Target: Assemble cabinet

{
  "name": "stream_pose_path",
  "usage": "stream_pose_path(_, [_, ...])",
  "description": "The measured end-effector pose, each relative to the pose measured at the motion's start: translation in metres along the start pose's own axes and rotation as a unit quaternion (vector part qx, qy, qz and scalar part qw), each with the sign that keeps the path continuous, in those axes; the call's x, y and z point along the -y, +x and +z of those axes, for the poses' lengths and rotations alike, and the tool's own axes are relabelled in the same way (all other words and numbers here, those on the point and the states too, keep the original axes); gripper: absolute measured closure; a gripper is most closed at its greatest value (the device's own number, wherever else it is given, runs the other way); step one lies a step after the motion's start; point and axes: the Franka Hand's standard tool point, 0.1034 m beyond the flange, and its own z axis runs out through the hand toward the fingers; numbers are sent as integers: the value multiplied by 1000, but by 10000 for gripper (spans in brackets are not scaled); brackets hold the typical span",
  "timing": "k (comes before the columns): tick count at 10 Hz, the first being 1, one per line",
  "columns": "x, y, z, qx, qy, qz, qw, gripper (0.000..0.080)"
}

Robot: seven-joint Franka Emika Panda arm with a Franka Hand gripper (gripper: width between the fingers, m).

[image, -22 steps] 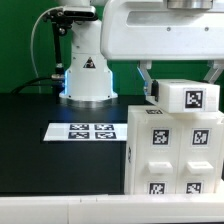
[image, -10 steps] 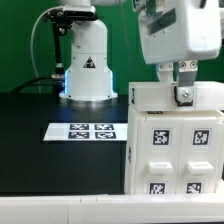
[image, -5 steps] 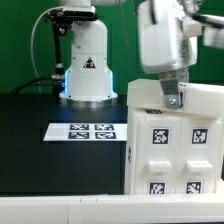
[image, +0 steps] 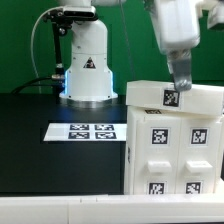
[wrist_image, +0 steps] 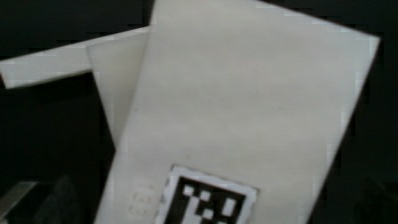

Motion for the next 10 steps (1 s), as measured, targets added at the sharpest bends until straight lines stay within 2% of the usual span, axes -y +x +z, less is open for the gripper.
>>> stream_pose_path(1, [-1, -4, -6, 7, -13, -71, 997, 2])
stream_pose_path(3, [0, -3, -4, 6, -12, -141, 990, 3])
stream_pose_path(4, [-1, -3, -3, 6, -17, -195, 981, 3])
stream_pose_path(5, [-5, -2, -1, 0, -45, -297, 954, 3])
stream_pose_path(6, [-4, -5, -7, 6, -65, -384, 921, 3])
stream_pose_path(8, [-2, -7, -12, 20, -74, -511, 856, 3])
stream_pose_path(10, [-2, -6, -11, 22, -74, -551, 831, 3])
